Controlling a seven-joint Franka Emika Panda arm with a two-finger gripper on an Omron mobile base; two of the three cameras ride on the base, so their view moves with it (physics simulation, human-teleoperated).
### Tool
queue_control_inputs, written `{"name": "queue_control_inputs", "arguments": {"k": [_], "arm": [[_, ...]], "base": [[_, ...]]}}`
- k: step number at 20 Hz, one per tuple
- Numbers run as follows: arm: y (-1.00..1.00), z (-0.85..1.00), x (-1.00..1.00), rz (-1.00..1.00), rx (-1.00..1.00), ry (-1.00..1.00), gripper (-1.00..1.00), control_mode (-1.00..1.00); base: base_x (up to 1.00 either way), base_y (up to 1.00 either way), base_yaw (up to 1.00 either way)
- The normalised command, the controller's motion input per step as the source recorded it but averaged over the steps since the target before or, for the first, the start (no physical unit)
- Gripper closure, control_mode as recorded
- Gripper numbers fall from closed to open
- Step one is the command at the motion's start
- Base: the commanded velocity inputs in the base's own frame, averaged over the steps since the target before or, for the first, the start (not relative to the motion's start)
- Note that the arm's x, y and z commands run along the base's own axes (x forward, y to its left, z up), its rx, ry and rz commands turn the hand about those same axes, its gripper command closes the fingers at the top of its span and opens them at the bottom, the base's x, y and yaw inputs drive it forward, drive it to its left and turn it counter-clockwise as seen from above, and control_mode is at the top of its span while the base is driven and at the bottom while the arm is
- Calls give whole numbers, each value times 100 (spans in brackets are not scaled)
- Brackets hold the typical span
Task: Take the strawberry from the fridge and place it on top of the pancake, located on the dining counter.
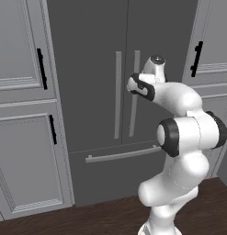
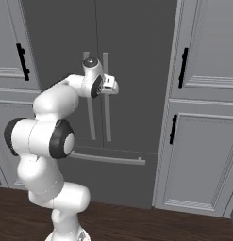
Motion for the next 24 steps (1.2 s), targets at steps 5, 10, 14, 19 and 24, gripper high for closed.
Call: {"name": "queue_control_inputs", "arguments": {"k": [5, 10, 14, 19, 24], "arm": [[-3, -18, 48, -4, 0, 0, -100, -100], [0, -16, 41, 0, 0, -6, -100, -100], [0, -19, 38, 4, 0, -23, -100, -100], [-2, -18, 45, 4, 0, -20, -100, -100], [-34, 0, 59, 5, 2, -3, -100, -100]], "base": [[0, 0, 0], [0, 0, 0], [0, 0, 0], [0, 0, 0], [0, 0, 0]]}}
